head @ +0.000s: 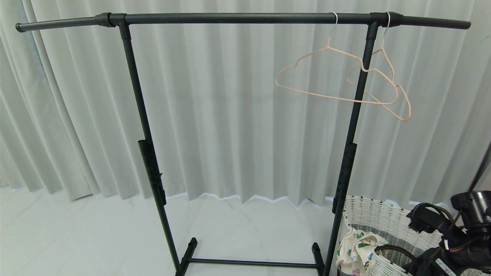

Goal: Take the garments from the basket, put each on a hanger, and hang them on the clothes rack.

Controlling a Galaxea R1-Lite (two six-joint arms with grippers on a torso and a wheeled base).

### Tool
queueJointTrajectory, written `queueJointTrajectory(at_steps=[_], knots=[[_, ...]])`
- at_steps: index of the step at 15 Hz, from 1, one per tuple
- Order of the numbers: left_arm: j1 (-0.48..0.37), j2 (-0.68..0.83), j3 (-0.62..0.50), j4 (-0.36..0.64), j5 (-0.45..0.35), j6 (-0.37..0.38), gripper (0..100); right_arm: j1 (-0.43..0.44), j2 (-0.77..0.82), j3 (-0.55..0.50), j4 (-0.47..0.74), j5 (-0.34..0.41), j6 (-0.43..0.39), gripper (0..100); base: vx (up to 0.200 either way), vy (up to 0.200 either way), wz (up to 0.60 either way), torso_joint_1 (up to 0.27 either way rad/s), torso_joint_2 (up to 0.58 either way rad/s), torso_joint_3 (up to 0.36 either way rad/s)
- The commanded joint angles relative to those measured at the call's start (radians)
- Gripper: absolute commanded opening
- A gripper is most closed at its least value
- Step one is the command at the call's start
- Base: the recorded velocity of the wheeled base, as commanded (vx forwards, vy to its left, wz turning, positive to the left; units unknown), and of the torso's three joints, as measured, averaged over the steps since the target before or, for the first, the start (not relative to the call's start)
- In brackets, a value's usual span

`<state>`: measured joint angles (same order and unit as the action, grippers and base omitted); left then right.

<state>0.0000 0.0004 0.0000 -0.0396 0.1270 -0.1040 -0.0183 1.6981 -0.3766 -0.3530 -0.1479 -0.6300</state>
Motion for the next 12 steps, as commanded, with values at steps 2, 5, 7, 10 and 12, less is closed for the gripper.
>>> queueJointTrajectory(at_steps=[2, 5, 7, 10, 12], knots=[[0.000, 0.000, 0.000, 0.000, 0.000, 0.000, 100, 0.000, -0.187, -0.005, 0.026, 0.004, 0.000, 0, 0.000, 0.000, 0.00, 0.000, 0.00, 0.000], [0.000, 0.001, 0.000, 0.000, 0.000, 0.000, 100, -0.002, -0.388, -0.071, 0.190, 0.005, 0.007, 0, 0.000, 0.000, 0.00, 0.000, 0.00, 0.000], [0.000, 0.001, 0.000, 0.000, 0.000, 0.000, 100, -0.002, -0.500, -0.165, 0.336, 0.005, 0.046, 0, 0.000, 0.000, 0.00, 0.000, 0.00, 0.000], [0.000, 0.001, 0.000, 0.000, 0.000, 0.000, 100, 0.000, -0.634, -0.294, 0.456, 0.010, 0.139, 0, 0.000, 0.000, 0.00, 0.000, 0.00, 0.000], [0.000, 0.001, 0.000, 0.003, -0.014, 0.010, 100, 0.012, -0.680, -0.367, 0.457, 0.044, 0.219, 0, 0.000, 0.000, 0.00, 0.000, 0.00, 0.000]])
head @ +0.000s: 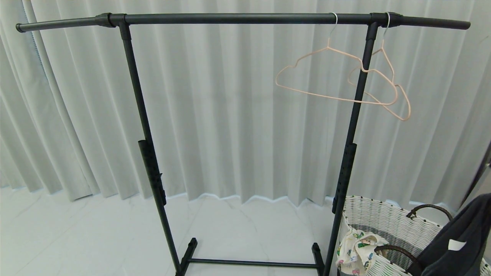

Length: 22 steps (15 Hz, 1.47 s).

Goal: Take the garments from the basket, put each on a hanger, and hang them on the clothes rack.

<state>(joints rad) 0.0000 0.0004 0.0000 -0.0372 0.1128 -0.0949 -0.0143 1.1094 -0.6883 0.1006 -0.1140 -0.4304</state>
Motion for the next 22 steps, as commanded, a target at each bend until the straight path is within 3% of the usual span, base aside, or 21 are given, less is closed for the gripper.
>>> queueJointTrajectory(at_steps=[1, 7, 16, 19, 22], knots=[[0.000, 0.001, 0.000, 0.000, 0.001, 0.001, 100, 0.010, -0.105, -0.085, 0.005, 0.010, 0.029, 0, 0.000, 0.000, 0.00, 0.000, 0.00, 0.000], [0.000, 0.001, 0.000, -0.001, 0.011, -0.006, 100, 0.046, -0.134, -0.180, 0.005, 0.011, 0.029, 0, 0.000, 0.000, 0.00, 0.000, 0.00, 0.000], [0.000, 0.000, 0.000, -0.001, 0.011, -0.008, 100, 0.146, -0.132, -0.183, 0.005, 0.010, 0.029, 0, -0.200, 0.000, 0.00, 0.000, 0.00, 0.003], [0.000, 0.001, 0.000, 0.000, 0.001, 0.009, 100, 0.244, -0.129, -0.163, 0.007, 0.011, 0.036, 0, -0.067, 0.000, 0.00, 0.001, 0.00, 0.002], [0.000, 0.001, 0.000, 0.002, -0.031, 0.032, 100, 0.412, -0.123, -0.148, 0.011, 0.010, 0.124, 0, 0.000, 0.000, 0.00, 0.000, 0.00, 0.000]])
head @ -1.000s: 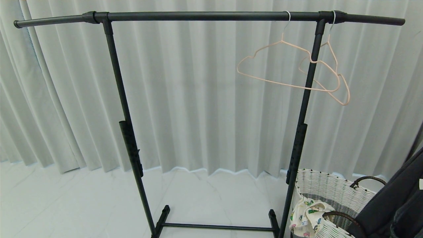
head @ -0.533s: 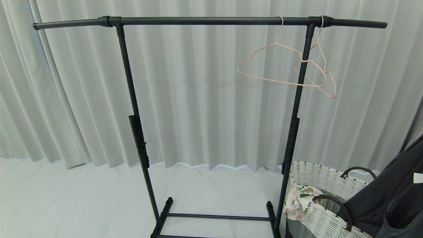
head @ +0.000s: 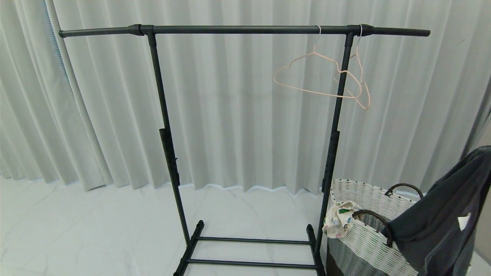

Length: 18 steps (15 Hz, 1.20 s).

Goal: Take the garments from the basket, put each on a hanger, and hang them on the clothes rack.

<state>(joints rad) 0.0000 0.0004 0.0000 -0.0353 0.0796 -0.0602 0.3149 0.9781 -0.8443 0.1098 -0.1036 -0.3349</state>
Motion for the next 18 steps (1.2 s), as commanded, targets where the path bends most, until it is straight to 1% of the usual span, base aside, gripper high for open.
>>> queueJointTrajectory(at_steps=[1, 2, 3, 4, 5, 6, 7, 8, 9, 10, 12, 13, 14, 15, 16, 17, 18], knots=[[0.000, 0.001, 0.000, 0.014, -0.015, 0.022, 100, 0.139, 0.013, 0.013, 0.014, -0.001, 0.053, 0, 0.000, 0.000, 0.00, 0.000, 0.00, 0.000], [0.000, 0.001, 0.000, 0.017, -0.024, 0.037, 100, 0.193, 0.017, 0.016, 0.025, 0.001, 0.070, 0, 0.000, 0.000, 0.00, 0.000, 0.00, 0.000], [0.000, 0.000, 0.000, 0.018, -0.053, 0.079, 100, 0.230, 0.025, 0.027, 0.025, 0.001, 0.083, 0, 0.000, 0.000, 0.00, 0.000, 0.00, 0.000], [0.000, 0.000, -0.005, 0.012, -0.127, 0.109, 100, 0.262, 0.034, 0.033, 0.024, -0.001, 0.103, 0, 0.000, 0.000, 0.00, 0.000, 0.00, 0.000], [-0.006, 0.020, -0.084, 0.014, -0.242, 0.108, 100, 0.289, 0.040, 0.037, 0.022, -0.001, 0.123, 0, 0.000, 0.000, 0.00, 0.000, 0.00, 0.000], [-0.009, 0.102, -0.166, 0.012, -0.330, 0.088, 100, 0.313, 0.053, 0.040, 0.021, -0.002, 0.135, 0, 0.000, 0.000, 0.00, 0.000, 0.00, 0.000], [-0.006, 0.204, -0.267, 0.011, -0.346, 0.085, 100, 0.325, 0.060, 0.042, 0.014, -0.002, 0.148, 0, 0.000, 0.000, 0.00, 0.000, 0.00, 0.000], [-0.011, 0.263, -0.314, 0.011, -0.351, 0.085, 100, 0.332, 0.063, 0.042, 0.008, -0.002, 0.151, 0, 0.000, 0.000, 0.00, 0.000, 0.00, 0.000], [-0.021, 0.408, -0.420, 0.011, -0.362, 0.083, 100, 0.342, 0.077, 0.042, -0.013, -0.002, 0.162, 0, 0.000, 0.000, 0.00, 0.000, 0.00, 0.000], [-0.060, 0.558, -0.523, 0.009, -0.365, 0.080, 100, 0.351, 0.097, 0.040, -0.048, -0.002, 0.169, 0, 0.000, 0.000, 0.00, 0.000, 0.00, 0.000], [-0.210, 0.790, -0.675, 0.002, -0.362, 0.065, 100, 0.369, 0.154, 0.040, -0.142, -0.002, 0.197, 0, 0.000, 0.000, 0.00, 0.000, 0.00, 0.000], [-0.270, 0.900, -0.736, -0.034, -0.362, 0.039, 100, 0.380, 0.188, 0.039, -0.197, -0.002, 0.214, 0, 0.000, 0.000, 0.00, 0.000, 0.00, 0.000], [-0.322, 1.024, -0.779, -0.106, -0.359, 0.016, 100, 0.388, 0.221, 0.036, -0.249, -0.002, 0.223, 0, 0.000, 0.000, 0.00, 0.000, 0.00, 0.000], [-0.367, 1.136, -0.795, -0.189, -0.333, 0.005, 100, 0.392, 0.248, 0.036, -0.288, -0.002, 0.224, 0, 0.000, 0.000, 0.00, 0.000, 0.00, 0.000], [-0.419, 1.239, -0.796, -0.256, -0.287, -0.003, 100, 0.397, 0.268, 0.036, -0.315, -0.002, 0.229, 0, 0.000, 0.000, 0.00, 0.000, 0.00, 0.000], [-0.488, 1.330, -0.795, -0.299, -0.241, -0.007, 100, 0.409, 0.284, 0.033, -0.340, -0.002, 0.251, 0, 0.000, 0.000, 0.00, 0.000, 0.00, 0.000], [-0.558, 1.400, -0.795, -0.319, -0.213, -0.029, 100, 0.421, 0.298, 0.027, -0.363, -0.002, 0.272, 0, 0.000, 0.000, 0.00, 0.000, 0.00, 0.000]])
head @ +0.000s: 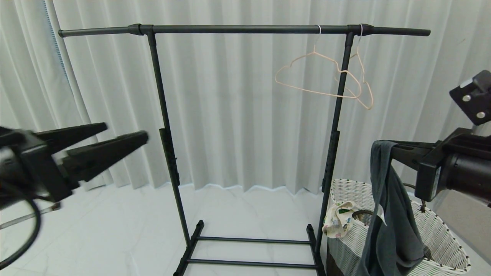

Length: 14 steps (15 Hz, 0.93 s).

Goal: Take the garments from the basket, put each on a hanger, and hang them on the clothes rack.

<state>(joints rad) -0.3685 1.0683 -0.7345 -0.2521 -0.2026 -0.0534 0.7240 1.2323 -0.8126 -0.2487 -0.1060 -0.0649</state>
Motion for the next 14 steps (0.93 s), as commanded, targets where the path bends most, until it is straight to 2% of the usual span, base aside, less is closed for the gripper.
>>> queueJointTrajectory(at_steps=[1, 2, 4, 5, 6, 7, 10, 14], knots=[[-0.222, 0.360, -0.060, -0.111, 0.074, -0.051, 100, 0.018, 0.050, -0.008, -0.009, 0.000, 0.010, 0, 0.000, 0.000, 0.00, 0.000, 0.00, 0.000], [-0.319, 0.449, -0.060, -0.145, 0.094, -0.120, 100, 0.038, 0.067, -0.025, -0.018, 0.000, 0.025, 0, 0.000, 0.000, 0.00, 0.000, 0.00, 0.000], [-0.451, 0.553, -0.063, -0.194, 0.172, -0.210, 100, 0.055, 0.076, -0.037, -0.021, 0.000, 0.037, 0, 0.000, 0.000, 0.00, 0.000, 0.00, 0.000], [-0.457, 0.556, -0.062, -0.196, 0.175, -0.214, 100, 0.055, 0.076, -0.037, -0.021, 0.000, 0.037, 0, 0.000, 0.000, 0.00, 0.000, 0.00, 0.000], [-0.581, 0.628, -0.065, -0.260, 0.216, -0.269, 100, 0.060, 0.079, -0.051, -0.026, 0.000, 0.037, 0, 0.000, 0.000, 0.00, 0.000, 0.00, 0.000], [-0.621, 0.664, -0.063, -0.280, 0.218, -0.278, 100, 0.067, 0.081, -0.059, -0.026, 0.000, 0.037, 0, 0.000, 0.000, 0.00, 0.000, 0.00, 0.000], [-0.632, 0.766, -0.068, -0.300, 0.218, -0.278, 100, 0.100, 0.081, -0.059, -0.026, -0.001, 0.039, 0, 0.000, 0.000, 0.00, 0.000, 0.00, 0.000], [-0.629, 0.868, -0.086, -0.441, 0.218, -0.273, 100, 0.110, 0.079, -0.059, -0.024, -0.003, 0.039, 0, 0.000, 0.000, 0.00, 0.000, 0.00, 0.000]])
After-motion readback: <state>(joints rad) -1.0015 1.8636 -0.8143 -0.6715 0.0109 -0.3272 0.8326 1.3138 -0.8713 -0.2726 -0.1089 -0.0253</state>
